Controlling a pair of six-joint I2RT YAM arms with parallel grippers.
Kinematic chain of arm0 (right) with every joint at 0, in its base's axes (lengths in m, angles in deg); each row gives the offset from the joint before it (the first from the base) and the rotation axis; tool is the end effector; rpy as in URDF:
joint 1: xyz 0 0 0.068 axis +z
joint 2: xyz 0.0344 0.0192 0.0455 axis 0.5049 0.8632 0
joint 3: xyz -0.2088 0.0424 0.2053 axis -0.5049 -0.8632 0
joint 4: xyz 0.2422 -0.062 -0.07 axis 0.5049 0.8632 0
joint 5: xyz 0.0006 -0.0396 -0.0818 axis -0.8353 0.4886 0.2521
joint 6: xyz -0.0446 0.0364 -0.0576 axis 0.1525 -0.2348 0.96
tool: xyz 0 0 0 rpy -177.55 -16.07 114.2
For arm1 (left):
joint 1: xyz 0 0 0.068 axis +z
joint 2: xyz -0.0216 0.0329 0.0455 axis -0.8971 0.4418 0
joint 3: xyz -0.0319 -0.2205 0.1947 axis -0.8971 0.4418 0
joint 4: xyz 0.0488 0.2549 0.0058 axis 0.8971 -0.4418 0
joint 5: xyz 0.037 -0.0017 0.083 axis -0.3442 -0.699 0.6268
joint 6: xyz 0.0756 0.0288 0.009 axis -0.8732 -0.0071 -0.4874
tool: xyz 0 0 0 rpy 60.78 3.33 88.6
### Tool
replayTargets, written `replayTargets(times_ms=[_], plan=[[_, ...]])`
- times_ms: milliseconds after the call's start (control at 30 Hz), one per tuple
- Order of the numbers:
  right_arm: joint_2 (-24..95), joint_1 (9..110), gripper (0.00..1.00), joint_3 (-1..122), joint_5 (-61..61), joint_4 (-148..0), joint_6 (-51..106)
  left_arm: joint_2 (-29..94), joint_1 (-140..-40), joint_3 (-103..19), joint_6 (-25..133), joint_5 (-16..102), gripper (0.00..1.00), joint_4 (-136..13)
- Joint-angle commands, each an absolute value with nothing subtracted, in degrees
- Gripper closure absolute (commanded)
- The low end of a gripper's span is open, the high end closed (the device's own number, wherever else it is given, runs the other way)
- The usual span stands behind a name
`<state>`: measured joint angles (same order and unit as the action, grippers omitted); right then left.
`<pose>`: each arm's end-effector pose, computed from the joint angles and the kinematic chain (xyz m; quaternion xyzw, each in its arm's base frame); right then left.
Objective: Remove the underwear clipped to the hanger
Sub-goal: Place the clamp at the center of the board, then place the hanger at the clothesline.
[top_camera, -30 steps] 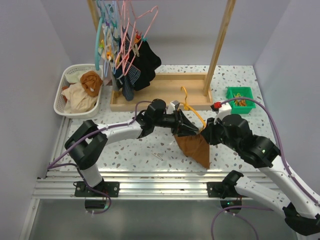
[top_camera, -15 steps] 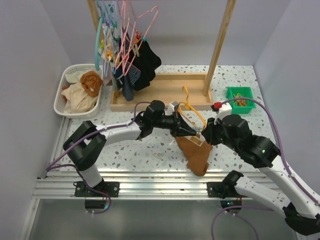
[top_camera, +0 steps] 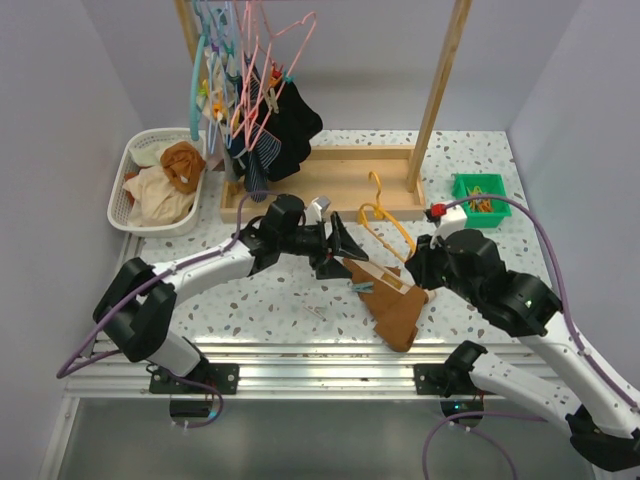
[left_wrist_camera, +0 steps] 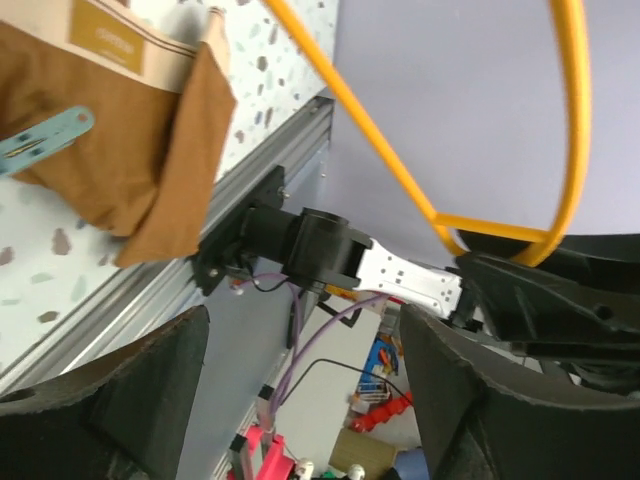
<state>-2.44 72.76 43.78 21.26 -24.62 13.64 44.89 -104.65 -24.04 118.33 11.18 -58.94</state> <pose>0.1186 0.0853 0.3559 -0.1095 0.8704 0.1525 0.4552 0.2391 -0.2670 0.2561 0.0789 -0.8227 0.5629 0.0014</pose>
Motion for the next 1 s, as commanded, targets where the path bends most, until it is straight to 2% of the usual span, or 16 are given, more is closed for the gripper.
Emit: replayTargets(times_ms=[0, 133, 200, 300, 400, 600, 800, 967], plan=[[-2.53, 72.95, 1.00, 47.26, 21.98, -23.60, 13.11, 43.30, -103.60, -23.07, 109.84, 10.76, 0.17, -63.64], [-2.71, 72.95, 1.00, 53.75, 24.61, -21.50, 14.25, 41.64, -102.55, -23.94, 104.65, 11.02, 0.15, -68.64], [-2.62, 72.95, 1.00, 56.39, 24.71, -20.70, 15.48, 40.67, -101.58, -26.13, 99.23, 13.92, 0.15, -72.59], [-2.01, 72.86, 1.00, 62.37, 23.22, -20.00, 17.15, 39.08, -101.22, -31.32, 90.27, 22.43, 0.13, -87.49], [-1.22, 72.95, 1.00, 68.69, 21.90, -21.14, 19.25, 36.46, -101.14, -32.47, 86.27, 27.89, 0.10, -92.81], [5.09, 72.95, 1.00, 77.49, 25.75, -25.61, 23.65, 31.62, -100.70, -25.63, 87.15, 30.01, 0.05, -92.92], [10.55, 72.95, 1.00, 80.93, 32.61, -39.40, 30.06, 25.20, -100.70, -21.05, 88.99, 31.50, 0.04, -92.03], [21.36, 72.86, 1.00, 88.20, 36.83, -48.73, 36.30, 23.18, -100.78, -20.69, 88.55, 32.12, 0.03, -93.71]])
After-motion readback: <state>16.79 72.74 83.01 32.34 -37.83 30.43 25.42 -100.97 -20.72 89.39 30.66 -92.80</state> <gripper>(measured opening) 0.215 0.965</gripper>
